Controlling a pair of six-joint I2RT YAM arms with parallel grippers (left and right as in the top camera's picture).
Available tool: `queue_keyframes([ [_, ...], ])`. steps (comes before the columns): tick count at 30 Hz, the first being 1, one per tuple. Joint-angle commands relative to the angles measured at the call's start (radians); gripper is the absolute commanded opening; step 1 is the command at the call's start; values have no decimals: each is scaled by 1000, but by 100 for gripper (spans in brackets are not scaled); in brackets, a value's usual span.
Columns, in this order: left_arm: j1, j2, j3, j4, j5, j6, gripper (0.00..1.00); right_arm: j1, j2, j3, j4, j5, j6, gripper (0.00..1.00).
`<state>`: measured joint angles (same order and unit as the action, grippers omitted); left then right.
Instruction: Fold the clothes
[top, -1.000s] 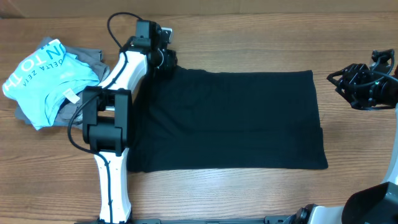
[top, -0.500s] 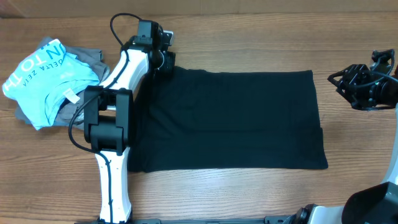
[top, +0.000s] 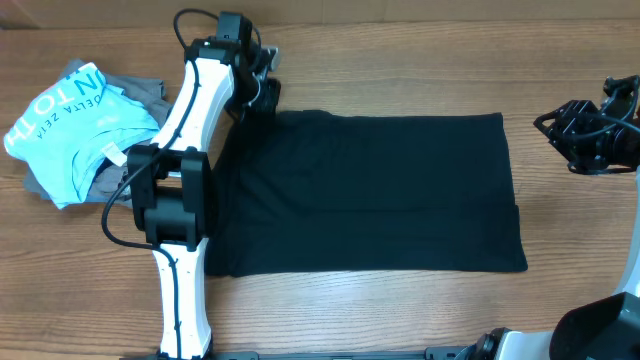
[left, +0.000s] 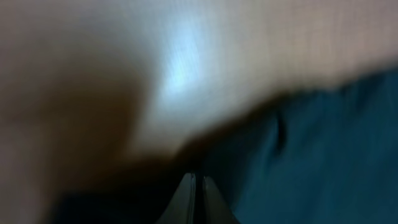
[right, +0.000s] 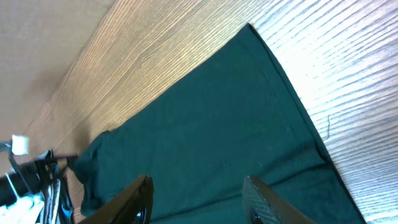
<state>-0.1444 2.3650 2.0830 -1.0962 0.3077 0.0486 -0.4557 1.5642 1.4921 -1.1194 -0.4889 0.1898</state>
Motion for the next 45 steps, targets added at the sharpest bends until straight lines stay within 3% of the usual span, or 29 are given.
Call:
queue_keyframes([
  [1, -8, -45, 23, -129, 93, 12, 4, 7, -3, 2, 5, 10, -8, 50],
  [6, -12, -44, 11, -341, 64, 32, 6, 7, -3, 2, 18, 10, -8, 51],
  [11, -35, -44, -39, -435, 26, 29, 11, 7, -3, 2, 21, 10, -8, 52],
  [12, -42, -44, -47, -441, 26, 30, 16, 7, -3, 2, 22, 10, -8, 52],
  [13, -48, -44, -50, -444, 24, 31, 27, 7, -3, 2, 23, 10, -8, 52],
  [15, -55, -44, -49, -425, 21, 40, 32, 7, -3, 2, 30, 10, -8, 54],
  [20, -44, -45, 1, -335, 18, 45, 30, 7, 2, 0, 70, 10, -8, 58],
  [25, -30, -39, 5, -136, -22, 42, 44, 7, 23, -1, 86, 10, -8, 58],
  [29, -37, -16, -2, -67, -55, 42, 52, 7, 50, -1, 71, 10, -8, 58],
  [36, -60, 56, -6, -83, -50, 41, 51, 7, 77, -1, 56, 10, -8, 57],
  [39, -61, 79, -6, -91, -44, 40, 38, 7, 77, -1, 56, 10, -8, 57],
  [43, -61, 98, -6, -90, -48, 41, 29, 7, 77, -1, 56, 10, -8, 57],
  [45, -59, 101, -6, -80, -49, 42, 13, 7, 77, -1, 56, 10, -8, 57],
])
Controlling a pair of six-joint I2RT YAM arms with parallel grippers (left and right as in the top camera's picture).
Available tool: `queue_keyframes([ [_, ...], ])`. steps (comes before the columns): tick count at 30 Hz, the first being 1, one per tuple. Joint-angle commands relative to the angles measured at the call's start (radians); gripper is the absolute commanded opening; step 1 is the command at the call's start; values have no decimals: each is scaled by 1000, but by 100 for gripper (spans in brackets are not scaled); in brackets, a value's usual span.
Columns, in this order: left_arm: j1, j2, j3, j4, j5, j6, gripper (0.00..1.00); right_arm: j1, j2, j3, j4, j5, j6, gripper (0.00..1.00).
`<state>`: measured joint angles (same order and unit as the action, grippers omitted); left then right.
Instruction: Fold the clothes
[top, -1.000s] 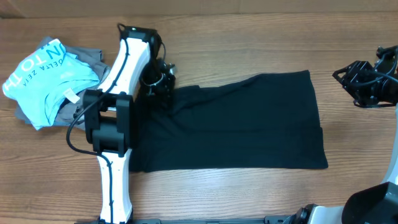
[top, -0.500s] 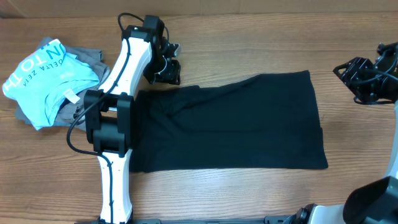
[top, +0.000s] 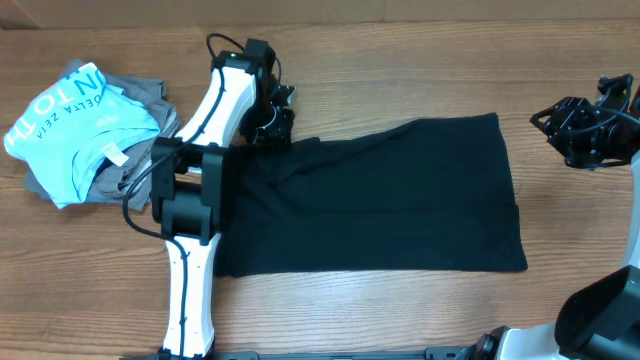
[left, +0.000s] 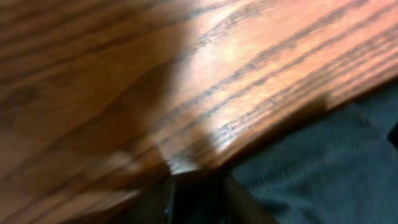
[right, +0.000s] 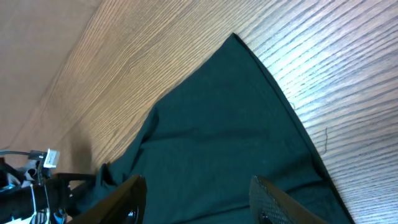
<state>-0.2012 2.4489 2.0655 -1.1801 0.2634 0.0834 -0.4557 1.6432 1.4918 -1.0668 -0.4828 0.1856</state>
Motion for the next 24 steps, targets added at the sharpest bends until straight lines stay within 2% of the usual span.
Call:
queue_keyframes([
  [1, -2, 18, 11, 15, -5, 7, 6, 7, -2, 0, 3, 3, -3, 57],
  [5, 1, 4, 40, 37, -5, 6, 4, 7, -2, 0, 3, 4, -4, 57],
  [16, 34, 3, 298, 7, 4, -14, 4, 7, -2, 0, 3, 4, -4, 57],
  [17, 34, 3, 302, -20, 8, -16, 10, 7, -2, 0, 1, 4, -4, 57],
  [18, 34, 3, 301, -60, 8, -16, 24, 7, -2, 0, -2, 4, -4, 57],
  [20, 30, 8, 276, -114, 1, -16, 40, 7, -2, 0, -4, 4, -4, 57],
  [24, 19, 18, 161, -127, -43, -16, 45, 7, -2, 0, -4, 3, -4, 57],
])
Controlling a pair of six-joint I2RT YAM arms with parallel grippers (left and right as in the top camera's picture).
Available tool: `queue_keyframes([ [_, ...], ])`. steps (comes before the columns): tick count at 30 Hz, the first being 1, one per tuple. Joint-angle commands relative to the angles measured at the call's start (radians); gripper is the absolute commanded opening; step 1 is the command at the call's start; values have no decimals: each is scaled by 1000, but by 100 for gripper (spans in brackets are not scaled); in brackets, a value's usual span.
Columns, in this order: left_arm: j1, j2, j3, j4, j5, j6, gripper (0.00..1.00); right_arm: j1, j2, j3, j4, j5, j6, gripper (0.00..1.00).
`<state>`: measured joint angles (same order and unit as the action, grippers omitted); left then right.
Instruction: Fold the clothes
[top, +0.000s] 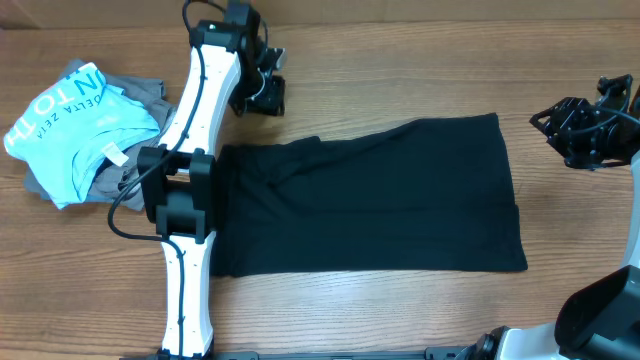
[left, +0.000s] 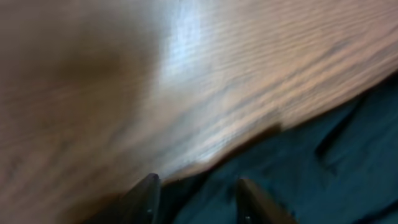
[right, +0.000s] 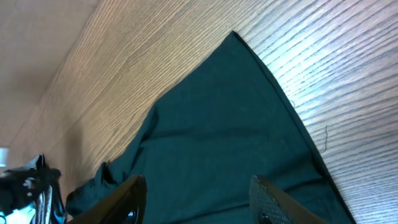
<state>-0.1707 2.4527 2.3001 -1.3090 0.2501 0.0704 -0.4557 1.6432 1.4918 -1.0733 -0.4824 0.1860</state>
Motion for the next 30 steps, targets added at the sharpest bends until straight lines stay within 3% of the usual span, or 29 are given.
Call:
queue_keyframes([
  [1, -12, 14, -106, 15, -38, -4, 45, 7, -2, 0, 1, 3, -4, 57],
  [7, -12, 14, -257, 128, -18, -48, 43, 7, -2, 0, -2, 3, -4, 57],
  [13, -13, 14, -252, 129, -10, -48, 4, 7, -2, 0, -3, 3, -4, 57],
  [22, 0, 13, -101, 26, -34, -48, 4, 7, -2, 0, -9, 3, -4, 57],
  [23, 3, 13, -80, 0, -42, -48, 9, 7, -2, 0, -10, 3, -4, 57],
  [24, 6, 13, -64, -23, -55, -48, 28, 7, -2, 0, -10, 3, -4, 57],
  [25, 10, 13, -54, -41, -73, -49, 38, 7, -2, 0, -10, 3, -4, 57],
  [27, 21, 13, -46, -76, -100, -56, 50, 7, -2, 0, -10, 3, -4, 57],
  [30, 35, 14, -67, -101, -113, -60, 53, 7, -2, 0, -13, 3, -4, 57],
])
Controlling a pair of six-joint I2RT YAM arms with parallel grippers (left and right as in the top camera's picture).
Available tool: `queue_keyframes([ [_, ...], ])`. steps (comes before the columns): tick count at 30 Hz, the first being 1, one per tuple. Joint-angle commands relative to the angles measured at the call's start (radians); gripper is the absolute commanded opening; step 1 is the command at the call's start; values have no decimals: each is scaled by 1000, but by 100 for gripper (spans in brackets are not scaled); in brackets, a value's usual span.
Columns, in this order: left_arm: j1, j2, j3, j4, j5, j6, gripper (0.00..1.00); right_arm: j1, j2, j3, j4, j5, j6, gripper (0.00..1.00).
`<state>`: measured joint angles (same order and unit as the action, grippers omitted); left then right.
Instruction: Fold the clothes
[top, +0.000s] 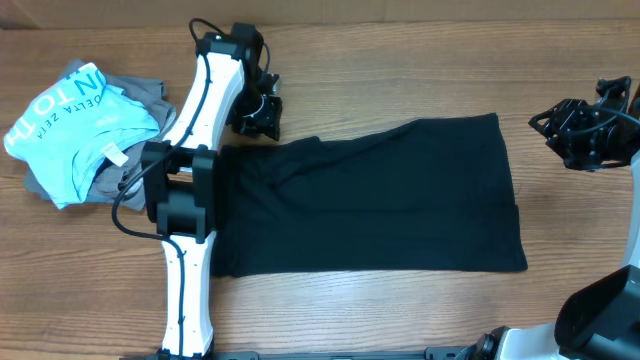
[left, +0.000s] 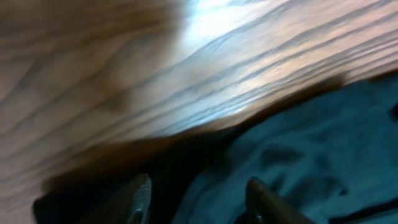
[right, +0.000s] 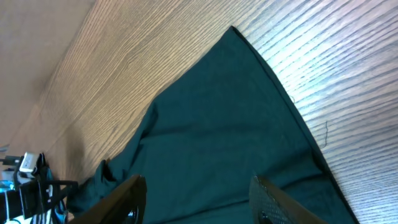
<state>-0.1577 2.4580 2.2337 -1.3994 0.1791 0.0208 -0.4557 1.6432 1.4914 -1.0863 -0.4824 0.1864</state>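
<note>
A black garment (top: 380, 200) lies spread flat across the middle of the table, its far left edge slanted and wrinkled. My left gripper (top: 256, 115) stands open at that far left corner; in the left wrist view my left gripper (left: 199, 202) has rumpled dark cloth (left: 292, 162) under and between its fingers. My right gripper (top: 556, 128) hovers open past the garment's far right corner. In the right wrist view the right gripper (right: 199, 199) looks down on the garment (right: 224, 143) with nothing between its fingers.
At the table's left lies a pile of clothes, a light blue printed shirt (top: 70, 125) on top of a grey garment (top: 135, 90). Bare wood (top: 400, 70) runs beyond the black garment and along the front edge.
My left gripper, still open, has moved from the bare wood beyond the garment back to the garment's far left corner. The garment and the right arm have not moved.
First my left gripper was shut at the far left corner of a squarely spread garment. Then it was further right and nearer, still shut, and the far edge ran slanted. Then it was open over bare wood. Now it is open at the corner again.
</note>
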Motion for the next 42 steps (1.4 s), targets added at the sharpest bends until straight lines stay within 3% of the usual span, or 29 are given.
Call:
queue_keyframes([
  [1, 27, 8, -13, -10, -51, -24, 53, 7, -2, 0, -1, 3, -5, 57],
  [4, 46, 8, -68, 22, -47, -45, 51, 7, -2, 0, -4, 3, -5, 57],
  [7, 50, 8, -119, 50, 14, -43, 39, 7, -2, 0, -4, 3, -5, 57],
  [11, 45, 8, -131, 71, 85, -20, 31, 7, -2, 0, -4, 3, -5, 57],
  [14, 42, 8, -125, 87, 107, -20, 17, 7, -2, 0, -4, 3, -5, 57],
  [22, 49, 6, -55, 40, 136, -16, 4, 7, -2, 0, -4, 3, -5, 57],
  [28, 49, 6, 2, -33, 121, -5, 4, 7, -2, 0, -4, 3, -5, 57],
  [29, 49, 6, 3, -43, 106, -5, 10, 7, -2, 0, -4, 3, -5, 57],
  [30, 49, 6, 3, -56, 85, -5, 23, 7, -2, 0, -4, 3, -5, 57],
  [31, 49, 7, 0, -64, 62, -5, 26, 7, -2, 0, -4, 3, -5, 57],
  [32, 49, 7, -7, -66, 47, -5, 25, 7, -2, 0, -4, 3, -5, 57],
  [35, 49, 7, -21, -64, 50, -5, 8, 7, -2, 0, -4, 3, -5, 57],
  [37, 48, 7, -23, -63, 50, -6, 5, 7, -2, 0, -4, 3, -5, 57],
  [38, 46, 7, -23, -64, 51, -6, 10, 7, -2, 0, -4, 3, -5, 57],
  [39, 45, 7, -23, -68, 59, -6, 27, 7, -2, 0, -4, 3, -5, 57],
  [40, 44, 7, -23, -75, 66, -6, 33, 7, -2, 0, -4, 3, -5, 57],
  [42, 44, 7, -23, -95, 69, -5, 34, 7, -2, 0, -5, 3, -5, 57],
])
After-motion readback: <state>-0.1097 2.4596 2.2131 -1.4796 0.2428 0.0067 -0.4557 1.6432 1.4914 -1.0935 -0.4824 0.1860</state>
